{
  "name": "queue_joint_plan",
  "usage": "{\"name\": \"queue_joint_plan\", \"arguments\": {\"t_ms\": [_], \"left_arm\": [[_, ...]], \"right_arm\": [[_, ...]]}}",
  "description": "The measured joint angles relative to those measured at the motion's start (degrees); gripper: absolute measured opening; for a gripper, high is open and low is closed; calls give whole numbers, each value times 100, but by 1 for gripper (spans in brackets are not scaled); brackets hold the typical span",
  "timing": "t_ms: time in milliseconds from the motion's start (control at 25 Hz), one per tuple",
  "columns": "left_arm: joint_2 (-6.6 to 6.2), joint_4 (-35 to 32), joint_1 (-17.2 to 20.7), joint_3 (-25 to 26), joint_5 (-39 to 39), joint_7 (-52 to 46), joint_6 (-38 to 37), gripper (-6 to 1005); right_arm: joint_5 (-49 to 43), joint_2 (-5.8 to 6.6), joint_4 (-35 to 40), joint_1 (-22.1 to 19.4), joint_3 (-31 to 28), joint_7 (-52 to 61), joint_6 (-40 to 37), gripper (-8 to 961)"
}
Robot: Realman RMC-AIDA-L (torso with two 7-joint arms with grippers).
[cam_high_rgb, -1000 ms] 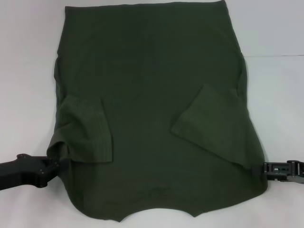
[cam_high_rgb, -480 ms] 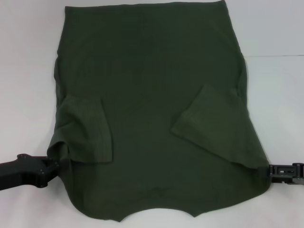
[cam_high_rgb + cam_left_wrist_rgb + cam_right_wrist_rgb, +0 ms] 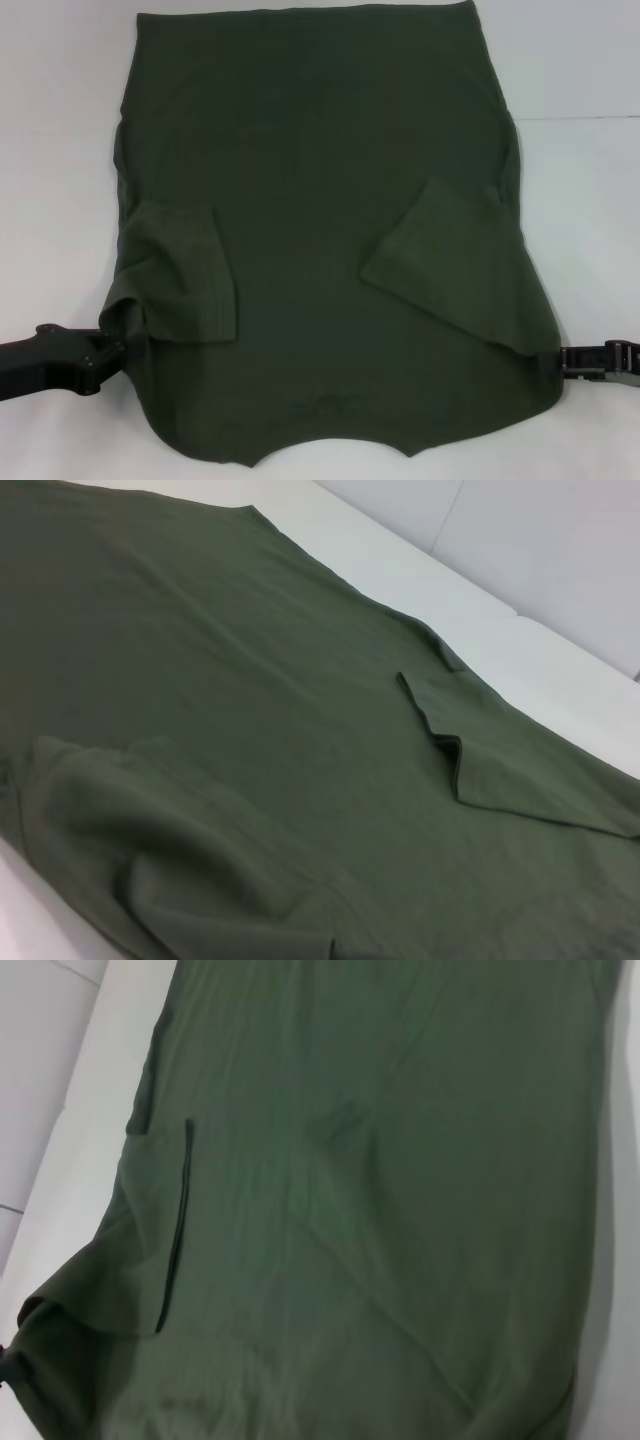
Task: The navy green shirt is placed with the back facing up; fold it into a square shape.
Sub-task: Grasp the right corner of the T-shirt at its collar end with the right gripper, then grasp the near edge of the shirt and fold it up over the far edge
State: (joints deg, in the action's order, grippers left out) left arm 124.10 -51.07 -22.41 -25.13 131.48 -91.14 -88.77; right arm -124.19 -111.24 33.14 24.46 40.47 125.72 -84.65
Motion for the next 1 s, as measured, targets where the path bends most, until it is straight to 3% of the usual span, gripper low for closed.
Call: {"name": "queue_joint_plan", "arguments": {"t_ms": [120, 200, 440, 880, 1000], "left_arm": [[0, 0, 0, 0, -3, 0, 0, 47], [0, 0, 0, 0, -7, 0, 0, 47], [0, 0, 0, 8, -60, 20, 0, 46], [0, 16, 15, 11, -75, -41, 0, 47], [-7, 18, 44, 124, -86, -189, -46, 47]], "right_arm": [[0, -2, 1, 5, 6, -1, 22, 639], [-41, -3, 6, 12, 11, 4, 31, 434], [-278, -47, 16, 63, -5, 34, 79, 185], [-292, -55, 144, -82, -50, -29, 81, 19], [-270, -59, 189, -208, -190, -163, 40, 23]]}}
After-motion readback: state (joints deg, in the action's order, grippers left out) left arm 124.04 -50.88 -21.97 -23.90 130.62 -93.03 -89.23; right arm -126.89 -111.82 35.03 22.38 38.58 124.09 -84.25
